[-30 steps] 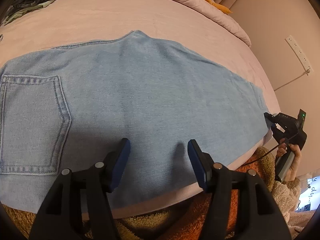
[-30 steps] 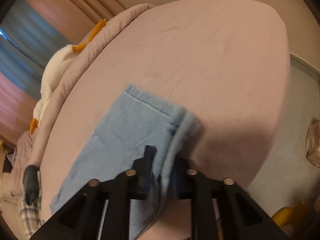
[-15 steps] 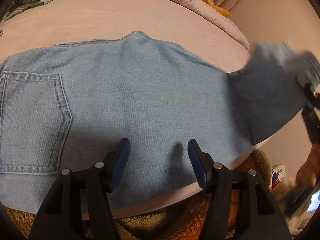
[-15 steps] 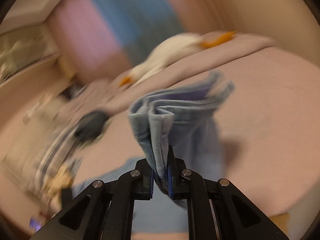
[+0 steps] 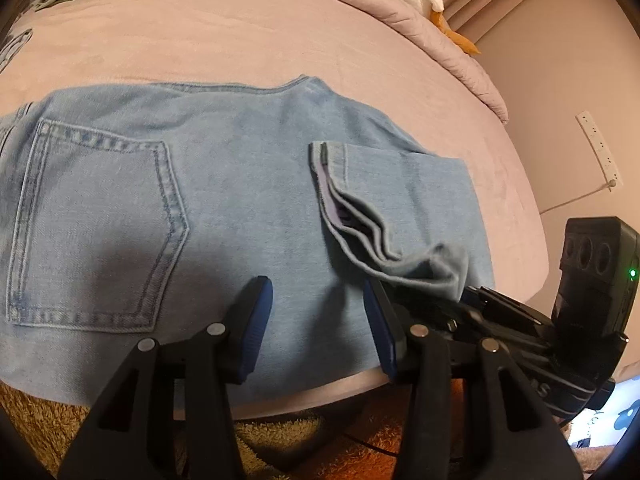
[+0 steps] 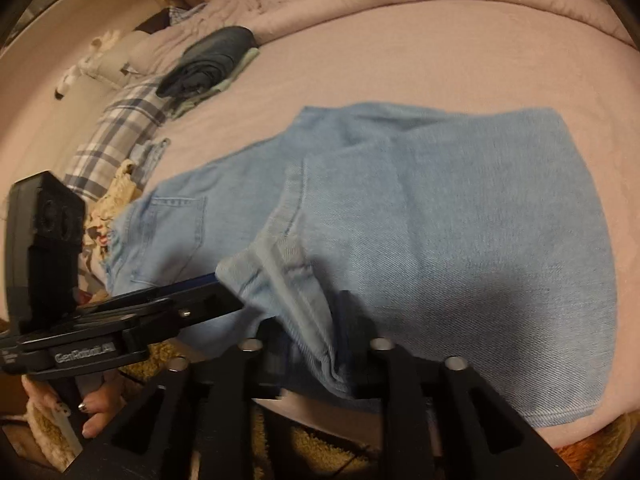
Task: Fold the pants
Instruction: 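Fold the leg edge over toward the back pocket with the right gripper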
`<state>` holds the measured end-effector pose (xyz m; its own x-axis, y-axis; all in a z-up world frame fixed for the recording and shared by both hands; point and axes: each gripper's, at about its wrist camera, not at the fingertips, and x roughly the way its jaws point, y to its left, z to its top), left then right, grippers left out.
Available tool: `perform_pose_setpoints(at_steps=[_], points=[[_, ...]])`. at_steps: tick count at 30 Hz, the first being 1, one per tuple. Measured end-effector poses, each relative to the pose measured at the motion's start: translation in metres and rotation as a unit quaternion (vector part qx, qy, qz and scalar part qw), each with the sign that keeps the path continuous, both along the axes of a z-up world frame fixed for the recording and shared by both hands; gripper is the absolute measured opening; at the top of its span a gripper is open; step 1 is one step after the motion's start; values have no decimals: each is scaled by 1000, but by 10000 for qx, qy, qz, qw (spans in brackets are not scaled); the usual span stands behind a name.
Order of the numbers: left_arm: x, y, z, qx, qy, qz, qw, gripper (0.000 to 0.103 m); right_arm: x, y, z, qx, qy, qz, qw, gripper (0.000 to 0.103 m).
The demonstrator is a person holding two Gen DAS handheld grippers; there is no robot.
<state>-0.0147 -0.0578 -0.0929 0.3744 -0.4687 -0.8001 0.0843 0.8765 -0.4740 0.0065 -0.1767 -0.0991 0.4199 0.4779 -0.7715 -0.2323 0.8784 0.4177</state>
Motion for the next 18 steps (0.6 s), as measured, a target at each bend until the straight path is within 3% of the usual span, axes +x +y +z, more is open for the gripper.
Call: perform_pose_setpoints(at_steps=[1, 2, 7, 11, 16, 18], points=[[0, 1, 3, -105, -21, -30, 9999, 47, -1, -1, 0, 10, -27, 0, 10000, 56], [0, 2, 4, -195, -30, -47, 9998, 47, -1, 0, 2, 8, -61, 5, 10000, 59], [9, 8, 11, -727, -17, -48, 9973, 48, -15, -15, 16, 221, -381, 16, 9990, 62], [17, 3, 12, -757, 17, -92, 9971, 48, -20, -37, 24, 91, -687, -346, 9970, 68], [32, -19, -5, -946, 366, -431, 9939, 46, -7, -63, 8, 181, -388, -826, 9957, 68], [38, -33, -11, -797, 411, -574, 9943, 47, -1, -70, 0, 113, -241, -1068, 9939, 68]])
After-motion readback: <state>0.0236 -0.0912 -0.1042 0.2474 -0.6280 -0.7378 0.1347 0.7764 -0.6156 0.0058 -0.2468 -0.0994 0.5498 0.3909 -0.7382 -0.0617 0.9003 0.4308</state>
